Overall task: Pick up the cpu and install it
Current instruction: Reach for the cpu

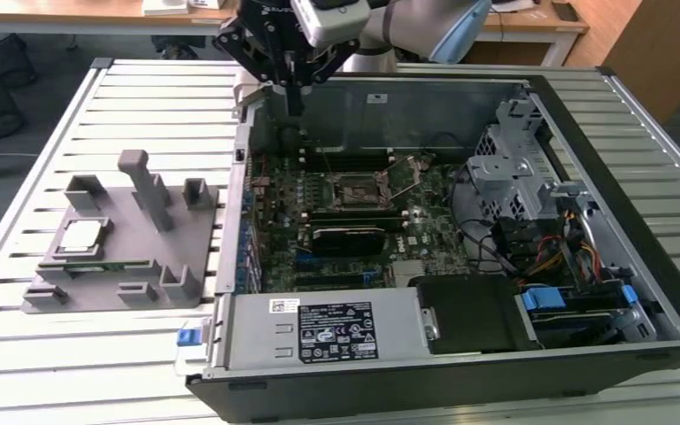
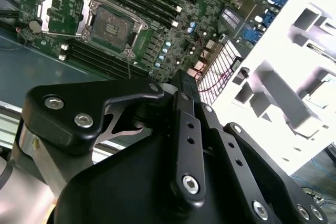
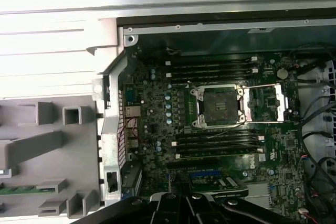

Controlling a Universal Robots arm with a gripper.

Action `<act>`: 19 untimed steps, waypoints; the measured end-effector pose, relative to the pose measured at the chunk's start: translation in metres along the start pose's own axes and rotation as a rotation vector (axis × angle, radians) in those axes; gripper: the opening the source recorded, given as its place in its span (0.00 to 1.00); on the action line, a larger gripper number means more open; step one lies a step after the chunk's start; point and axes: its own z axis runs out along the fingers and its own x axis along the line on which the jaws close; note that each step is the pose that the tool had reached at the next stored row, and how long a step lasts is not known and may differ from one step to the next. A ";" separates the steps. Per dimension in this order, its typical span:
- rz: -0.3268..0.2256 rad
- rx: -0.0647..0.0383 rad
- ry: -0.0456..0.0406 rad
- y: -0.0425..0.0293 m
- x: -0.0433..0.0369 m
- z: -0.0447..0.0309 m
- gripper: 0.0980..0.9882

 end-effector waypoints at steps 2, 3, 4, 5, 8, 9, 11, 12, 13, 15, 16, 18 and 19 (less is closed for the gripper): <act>0.000 0.000 0.0000 -0.0001 0.0007 0.0000 0.01; 0.000 0.000 0.0000 -0.0001 0.0012 0.0000 0.01; 0.000 0.000 -0.0001 -0.0001 0.0016 0.0001 0.01; 0.000 0.000 0.0000 -0.0002 0.0021 0.0001 0.01; 0.000 0.000 0.0000 -0.0003 0.0041 0.0000 0.01; 0.000 0.000 0.0000 -0.0004 0.0048 0.0000 0.01; 0.000 0.000 0.0000 -0.0004 0.0061 0.0001 0.01; 0.000 0.000 0.0000 -0.0005 0.0066 0.0000 0.01; 0.000 0.000 0.0000 -0.0006 0.0071 0.0001 0.01; 0.000 0.000 0.0000 -0.0006 0.0082 0.0001 0.01; 0.000 0.000 0.0000 -0.0007 0.0086 0.0001 0.01; 0.000 0.000 0.0000 -0.0007 0.0094 0.0001 0.01; 0.000 0.000 0.0000 -0.0008 0.0099 0.0001 0.01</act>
